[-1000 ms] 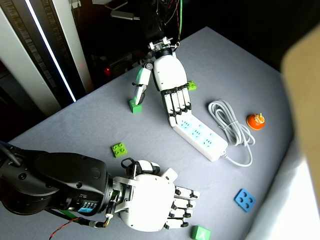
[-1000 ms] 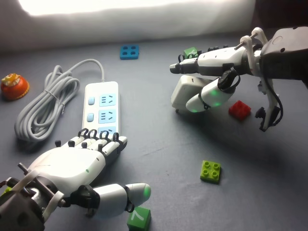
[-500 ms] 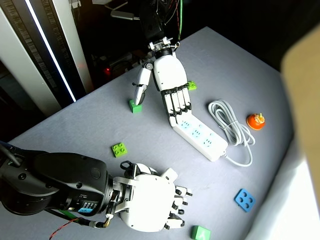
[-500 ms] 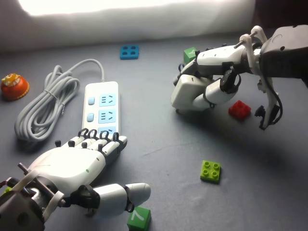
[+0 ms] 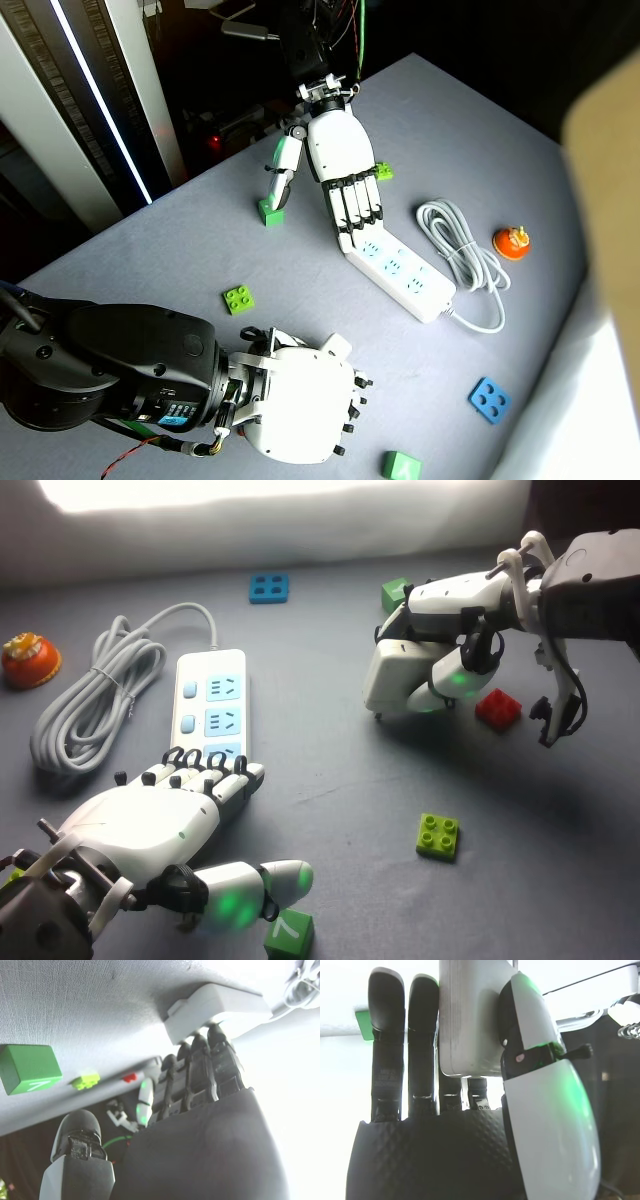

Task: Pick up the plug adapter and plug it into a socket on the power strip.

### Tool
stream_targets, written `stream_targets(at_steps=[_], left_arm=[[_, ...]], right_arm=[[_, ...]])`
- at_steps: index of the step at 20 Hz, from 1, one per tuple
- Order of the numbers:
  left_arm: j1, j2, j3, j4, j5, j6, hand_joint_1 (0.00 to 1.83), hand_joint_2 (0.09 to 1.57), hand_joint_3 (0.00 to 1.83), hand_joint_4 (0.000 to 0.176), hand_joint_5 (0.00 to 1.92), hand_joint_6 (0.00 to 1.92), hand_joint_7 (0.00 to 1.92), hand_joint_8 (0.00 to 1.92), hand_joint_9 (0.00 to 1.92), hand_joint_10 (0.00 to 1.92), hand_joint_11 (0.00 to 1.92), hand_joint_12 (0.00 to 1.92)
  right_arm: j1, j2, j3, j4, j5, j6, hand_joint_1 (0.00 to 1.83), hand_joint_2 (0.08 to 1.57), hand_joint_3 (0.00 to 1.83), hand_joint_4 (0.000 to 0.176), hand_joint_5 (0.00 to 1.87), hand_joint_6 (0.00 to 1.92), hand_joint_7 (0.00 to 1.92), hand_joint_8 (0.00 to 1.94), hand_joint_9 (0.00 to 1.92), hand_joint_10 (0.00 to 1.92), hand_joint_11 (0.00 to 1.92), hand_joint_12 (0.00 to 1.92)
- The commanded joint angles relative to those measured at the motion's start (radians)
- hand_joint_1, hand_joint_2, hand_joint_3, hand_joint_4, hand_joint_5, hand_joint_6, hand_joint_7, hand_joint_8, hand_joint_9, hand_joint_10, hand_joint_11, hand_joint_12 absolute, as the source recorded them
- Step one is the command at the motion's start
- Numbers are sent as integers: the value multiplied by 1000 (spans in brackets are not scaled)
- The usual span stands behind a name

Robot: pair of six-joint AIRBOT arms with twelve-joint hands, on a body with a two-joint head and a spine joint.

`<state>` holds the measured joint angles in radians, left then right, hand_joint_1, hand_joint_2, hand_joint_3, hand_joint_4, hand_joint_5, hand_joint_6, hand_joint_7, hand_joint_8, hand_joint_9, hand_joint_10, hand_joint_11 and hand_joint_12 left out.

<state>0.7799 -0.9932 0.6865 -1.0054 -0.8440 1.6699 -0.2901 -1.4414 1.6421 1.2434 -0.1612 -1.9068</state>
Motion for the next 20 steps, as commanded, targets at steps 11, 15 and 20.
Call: stream_targets(at_steps=[11,15,20], left_arm=[[6,7,-1,13,-48,-9,0,1148,0,0,30,0,34,0,50,0,0,209],[6,8,0,13,-47,-9,0,1153,1,0,49,7,56,5,67,4,0,240],[6,8,3,13,-45,-10,0,1153,1,0,35,3,44,3,58,3,0,211]], right_arm=[[127,63,-73,19,91,-93,1354,1200,1,0,753,1075,768,1345,830,1457,796,1417],[173,37,-75,19,119,-180,1354,1199,1,0,753,1094,777,1307,826,1475,791,1438],[187,19,-95,19,128,-212,1360,1183,0,0,788,1060,803,1264,852,1425,816,1397]])
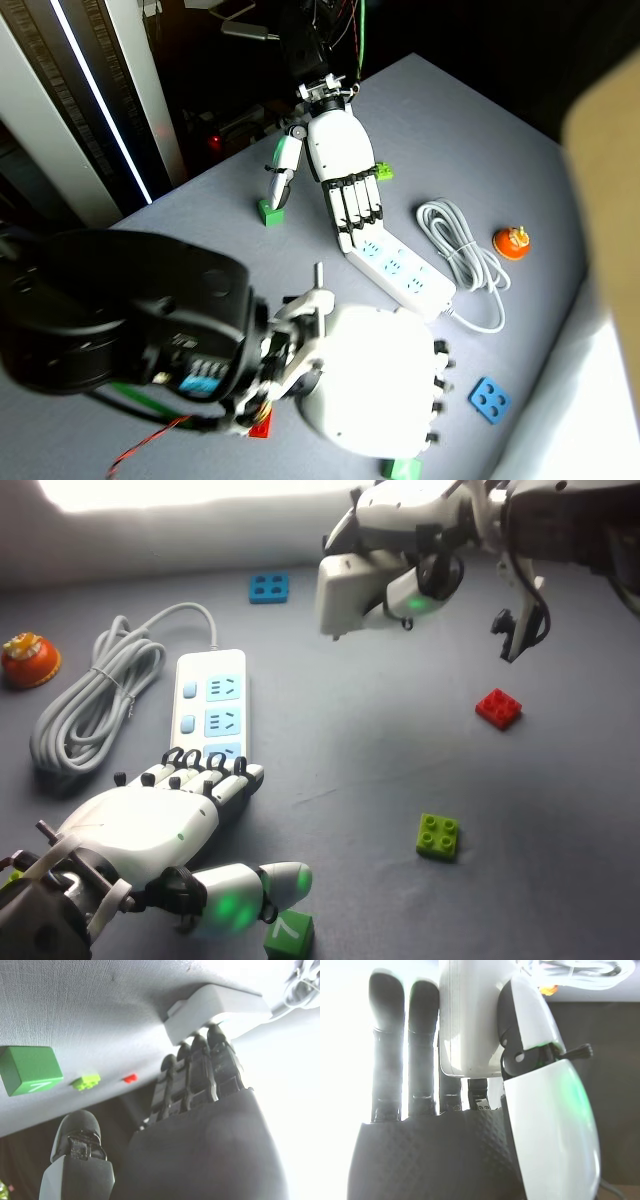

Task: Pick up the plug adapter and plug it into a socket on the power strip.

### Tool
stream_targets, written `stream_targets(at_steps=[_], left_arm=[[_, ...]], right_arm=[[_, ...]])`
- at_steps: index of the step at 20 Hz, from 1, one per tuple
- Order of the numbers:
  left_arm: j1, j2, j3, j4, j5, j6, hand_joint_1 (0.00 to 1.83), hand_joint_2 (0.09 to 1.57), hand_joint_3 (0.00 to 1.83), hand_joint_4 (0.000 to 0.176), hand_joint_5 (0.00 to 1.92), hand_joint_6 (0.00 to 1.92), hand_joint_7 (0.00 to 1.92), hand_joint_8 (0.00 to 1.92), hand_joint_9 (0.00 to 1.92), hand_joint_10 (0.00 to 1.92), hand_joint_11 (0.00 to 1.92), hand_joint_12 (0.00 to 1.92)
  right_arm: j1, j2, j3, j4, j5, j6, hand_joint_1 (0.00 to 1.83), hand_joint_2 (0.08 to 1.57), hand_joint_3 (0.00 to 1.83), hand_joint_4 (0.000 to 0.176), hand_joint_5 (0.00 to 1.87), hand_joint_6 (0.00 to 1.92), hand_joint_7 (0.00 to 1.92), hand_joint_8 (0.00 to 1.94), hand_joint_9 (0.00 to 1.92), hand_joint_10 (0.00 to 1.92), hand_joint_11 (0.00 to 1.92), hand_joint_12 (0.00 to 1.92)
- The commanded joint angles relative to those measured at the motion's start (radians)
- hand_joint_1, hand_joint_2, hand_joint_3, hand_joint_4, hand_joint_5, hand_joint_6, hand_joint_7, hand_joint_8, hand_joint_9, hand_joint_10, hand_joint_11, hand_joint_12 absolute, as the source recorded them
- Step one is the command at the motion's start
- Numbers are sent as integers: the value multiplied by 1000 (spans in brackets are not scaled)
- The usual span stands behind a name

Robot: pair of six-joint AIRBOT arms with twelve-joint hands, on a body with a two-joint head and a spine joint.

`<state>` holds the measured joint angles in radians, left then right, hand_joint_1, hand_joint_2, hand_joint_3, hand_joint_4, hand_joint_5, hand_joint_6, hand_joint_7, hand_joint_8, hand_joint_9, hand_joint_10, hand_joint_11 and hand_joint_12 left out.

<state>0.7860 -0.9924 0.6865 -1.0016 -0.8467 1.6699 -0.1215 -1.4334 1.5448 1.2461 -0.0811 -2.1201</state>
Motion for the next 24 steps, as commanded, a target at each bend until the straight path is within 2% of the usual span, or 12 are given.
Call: stream_targets(at_steps=[1,5,7,9,11,13,14,15,16,20,24], left_arm=[[1,8,3,10,-40,-10,0,1157,1,0,35,2,45,2,59,2,0,194],[2,8,4,10,-40,-10,0,1144,0,0,39,2,51,1,69,1,0,267],[1,8,4,10,-40,-10,0,1147,0,0,46,4,53,4,71,2,0,249],[1,8,5,10,-40,-10,0,1148,0,0,45,3,57,5,76,4,0,246],[0,8,6,10,-39,-10,0,1151,2,0,47,3,58,5,77,4,0,246],[0,8,6,10,-38,-10,0,1151,1,0,42,4,54,3,72,2,0,213],[0,8,6,10,-37,-10,0,1151,0,0,30,3,44,3,62,2,0,168],[0,8,6,10,-37,-10,0,1151,0,0,38,4,55,4,72,3,0,189],[1,8,6,10,-37,-10,0,1152,1,0,36,3,55,3,72,3,0,191],[0,7,6,10,-36,-7,0,1156,1,0,20,0,40,0,52,1,0,182],[1,6,7,10,-36,-6,0,1150,0,0,28,2,48,2,58,2,0,200]], right_arm=[[20,14,-12,16,47,-2,1357,1190,1,0,775,1077,790,1292,835,1442,808,1408],[44,47,-109,18,69,-41,1357,1192,1,0,743,1097,803,1311,839,1422,803,1434],[55,55,-141,18,88,-110,1356,1196,2,0,740,1109,792,1336,828,1424,802,1404],[60,53,-149,19,105,-156,1354,1201,1,0,731,1140,764,1375,835,1406,803,1382],[64,43,-149,19,128,-194,1357,1192,0,0,754,1123,788,1334,846,1386,801,1380],[67,28,-146,19,137,-198,1357,1191,0,0,747,1123,792,1333,844,1387,802,1376],[65,17,-135,16,136,-166,1357,1192,1,0,734,1137,798,1314,846,1395,798,1376],[61,1,-115,-138,132,48,1359,1189,0,0,731,1119,815,1283,858,1395,802,1393],[59,-9,-114,-257,134,156,1360,1183,0,0,754,1093,820,1279,860,1385,802,1384],[61,-48,-105,-409,143,291,1359,1186,2,0,762,1071,793,1322,863,1392,819,1371],[87,-103,-59,-561,141,422,1360,1182,0,0,786,1056,796,1310,862,1386,811,1379]])
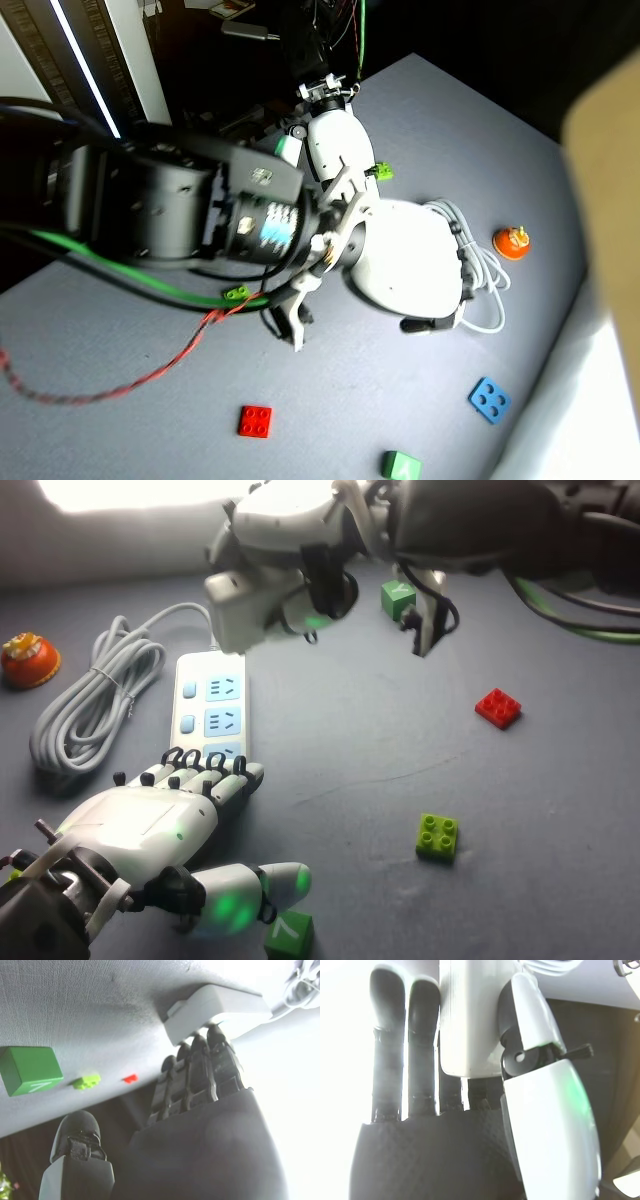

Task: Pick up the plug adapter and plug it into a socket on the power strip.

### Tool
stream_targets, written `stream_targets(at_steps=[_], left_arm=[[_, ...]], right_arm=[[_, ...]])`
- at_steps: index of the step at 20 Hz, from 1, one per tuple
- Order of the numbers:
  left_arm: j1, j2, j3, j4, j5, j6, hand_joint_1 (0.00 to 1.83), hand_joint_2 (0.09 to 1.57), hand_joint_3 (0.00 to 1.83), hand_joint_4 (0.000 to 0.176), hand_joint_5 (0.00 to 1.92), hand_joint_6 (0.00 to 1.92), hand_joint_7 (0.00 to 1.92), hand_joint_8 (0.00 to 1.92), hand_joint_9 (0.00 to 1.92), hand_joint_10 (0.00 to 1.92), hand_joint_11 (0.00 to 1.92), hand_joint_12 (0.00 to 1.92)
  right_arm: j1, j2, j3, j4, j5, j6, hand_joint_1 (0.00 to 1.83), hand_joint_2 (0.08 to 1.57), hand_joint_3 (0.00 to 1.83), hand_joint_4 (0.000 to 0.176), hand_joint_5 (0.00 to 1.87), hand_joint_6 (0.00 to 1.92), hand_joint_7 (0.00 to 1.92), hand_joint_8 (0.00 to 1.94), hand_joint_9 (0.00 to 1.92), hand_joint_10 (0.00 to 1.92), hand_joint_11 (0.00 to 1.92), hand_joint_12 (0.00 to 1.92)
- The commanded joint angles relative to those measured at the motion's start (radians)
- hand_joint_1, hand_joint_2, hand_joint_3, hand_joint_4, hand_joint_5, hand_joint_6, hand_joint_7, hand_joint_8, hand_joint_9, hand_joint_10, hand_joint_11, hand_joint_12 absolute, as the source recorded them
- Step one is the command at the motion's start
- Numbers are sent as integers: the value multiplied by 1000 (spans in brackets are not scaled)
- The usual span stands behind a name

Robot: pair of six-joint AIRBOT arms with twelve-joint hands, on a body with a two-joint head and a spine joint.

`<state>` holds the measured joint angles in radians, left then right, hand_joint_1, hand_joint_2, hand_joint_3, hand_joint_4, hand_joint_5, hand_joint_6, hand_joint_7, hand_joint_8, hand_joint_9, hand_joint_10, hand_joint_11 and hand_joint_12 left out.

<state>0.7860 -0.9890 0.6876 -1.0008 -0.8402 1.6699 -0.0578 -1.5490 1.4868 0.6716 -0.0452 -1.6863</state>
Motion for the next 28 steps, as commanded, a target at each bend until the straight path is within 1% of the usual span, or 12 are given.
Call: stream_targets(at_steps=[1,3,7,11,13,14,15,16,20,21,23,28], left_arm=[[1,2,5,9,-43,-6,0,1150,0,0,28,2,48,2,58,2,0,200],[1,2,6,9,-43,-6,0,1146,0,0,45,8,60,6,66,5,0,204],[1,1,6,9,-43,-6,0,1147,0,0,56,4,69,3,75,3,0,243],[1,1,7,9,-43,-6,0,1143,0,0,44,2,63,2,66,2,0,204],[0,0,7,9,-43,-6,0,1147,1,0,54,4,75,4,80,5,0,191],[0,0,7,9,-43,-6,0,1148,1,0,49,1,70,1,79,2,0,174],[0,0,7,9,-43,-6,0,1152,2,0,29,1,53,1,67,1,0,129],[-1,0,8,9,-43,-6,0,1152,0,0,38,0,58,0,75,0,0,172],[-3,0,8,9,-43,-6,0,1158,2,0,58,4,63,1,74,0,0,229],[-4,0,8,9,-43,-6,0,1158,1,0,61,3,67,2,81,2,0,259],[-6,0,8,9,-43,-6,0,1160,1,0,78,3,86,3,94,2,0,291],[-3,0,9,9,-43,-6,0,1161,0,0,84,2,94,3,96,3,0,252]], right_arm=[[28,0,17,-35,98,59,1360,1182,0,0,786,1056,796,1310,862,1386,811,1379],[41,-31,60,-96,71,191,1358,1184,1,0,792,1073,768,1322,865,1390,819,1392],[50,-70,97,-180,55,300,1358,1189,0,0,754,1106,784,1317,864,1386,836,1358],[58,-89,106,-425,50,619,1361,1176,0,0,825,1042,799,1263,855,1406,835,1370],[59,-93,110,-479,47,692,1365,1163,0,0,849,1015,828,1207,879,1380,870,1341],[58,-97,117,-480,47,692,1366,1163,0,0,855,1004,826,1206,877,1387,873,1342],[57,-103,125,-482,47,691,1460,1143,0,0,881,913,830,1138,870,1266,874,1548],[57,-108,132,-486,46,678,1478,1141,2,0,876,902,815,1158,857,1255,857,1612],[61,-113,141,-486,32,610,1479,1156,1,0,859,923,766,1198,823,1313,845,1647],[63,-112,142,-486,23,598,1385,1167,1,0,873,973,788,1221,843,1413,827,1455],[66,-111,150,-486,3,581,1366,1160,0,0,899,959,803,1193,878,1400,875,1330],[73,-108,160,-451,-88,500,1366,1158,0,0,868,1027,805,1175,905,1360,881,1323]])
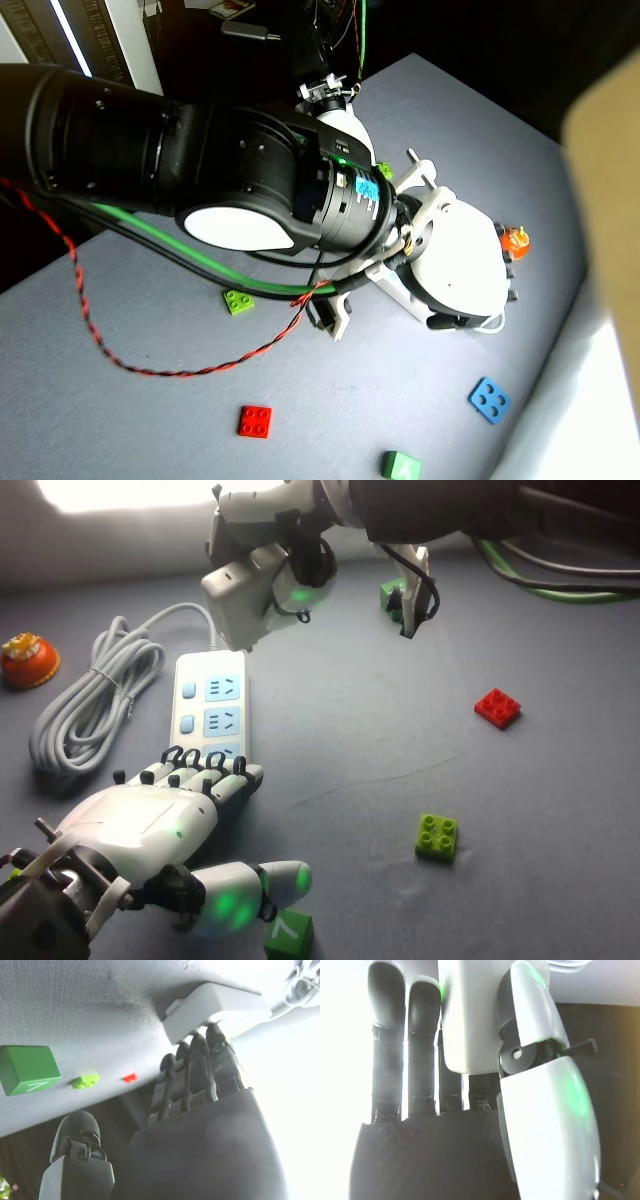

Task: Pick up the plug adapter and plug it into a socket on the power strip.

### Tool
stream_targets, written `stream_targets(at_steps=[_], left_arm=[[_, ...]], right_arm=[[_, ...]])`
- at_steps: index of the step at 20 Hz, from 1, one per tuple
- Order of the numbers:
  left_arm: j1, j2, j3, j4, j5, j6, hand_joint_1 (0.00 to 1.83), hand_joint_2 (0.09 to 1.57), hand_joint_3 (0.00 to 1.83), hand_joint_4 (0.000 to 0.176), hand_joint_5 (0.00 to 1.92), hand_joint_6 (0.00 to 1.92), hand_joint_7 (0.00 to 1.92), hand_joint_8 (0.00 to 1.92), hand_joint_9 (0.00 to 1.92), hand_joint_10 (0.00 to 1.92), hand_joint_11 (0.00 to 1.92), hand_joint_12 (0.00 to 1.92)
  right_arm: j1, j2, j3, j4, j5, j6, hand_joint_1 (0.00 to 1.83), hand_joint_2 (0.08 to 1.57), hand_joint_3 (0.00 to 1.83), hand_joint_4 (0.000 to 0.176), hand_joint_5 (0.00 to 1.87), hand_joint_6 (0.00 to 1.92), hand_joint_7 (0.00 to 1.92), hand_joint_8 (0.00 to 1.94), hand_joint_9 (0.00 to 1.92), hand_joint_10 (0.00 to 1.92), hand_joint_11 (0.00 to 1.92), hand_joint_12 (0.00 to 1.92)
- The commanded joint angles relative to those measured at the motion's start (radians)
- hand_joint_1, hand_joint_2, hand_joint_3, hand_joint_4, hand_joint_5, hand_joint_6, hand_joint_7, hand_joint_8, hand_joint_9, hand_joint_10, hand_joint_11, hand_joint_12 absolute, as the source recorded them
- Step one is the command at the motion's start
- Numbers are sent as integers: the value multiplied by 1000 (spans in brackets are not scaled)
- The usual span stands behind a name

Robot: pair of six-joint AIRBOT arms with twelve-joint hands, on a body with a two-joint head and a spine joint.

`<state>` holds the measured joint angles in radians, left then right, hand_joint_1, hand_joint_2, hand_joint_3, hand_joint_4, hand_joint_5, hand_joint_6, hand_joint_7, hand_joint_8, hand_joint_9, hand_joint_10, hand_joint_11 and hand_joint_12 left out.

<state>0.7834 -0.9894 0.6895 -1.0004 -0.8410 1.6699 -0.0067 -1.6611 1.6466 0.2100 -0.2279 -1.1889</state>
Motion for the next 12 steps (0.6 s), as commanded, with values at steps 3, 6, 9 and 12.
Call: stream_targets(at_steps=[3,6,9,12], left_arm=[[-1,0,7,9,-42,-6,0,1156,0,0,66,1,77,1,91,1,0,233],[-5,0,7,9,-42,-6,0,1155,0,0,76,2,97,3,115,4,0,273],[-6,0,7,9,-42,-6,0,1151,0,0,70,2,83,0,104,0,0,249],[-6,0,8,9,-42,-5,0,1152,0,0,68,0,85,1,94,0,0,221]], right_arm=[[30,5,11,12,31,-19,1369,1153,0,0,866,1008,836,1150,912,1354,888,1339],[30,5,14,-35,68,31,1368,1156,1,0,846,1023,828,1175,917,1352,877,1373],[27,7,12,-34,137,-19,1366,1162,0,0,835,1043,828,1185,895,1373,861,1395],[16,20,-6,-10,239,-158,1369,1156,0,0,829,1032,863,1139,908,1366,863,1398]])
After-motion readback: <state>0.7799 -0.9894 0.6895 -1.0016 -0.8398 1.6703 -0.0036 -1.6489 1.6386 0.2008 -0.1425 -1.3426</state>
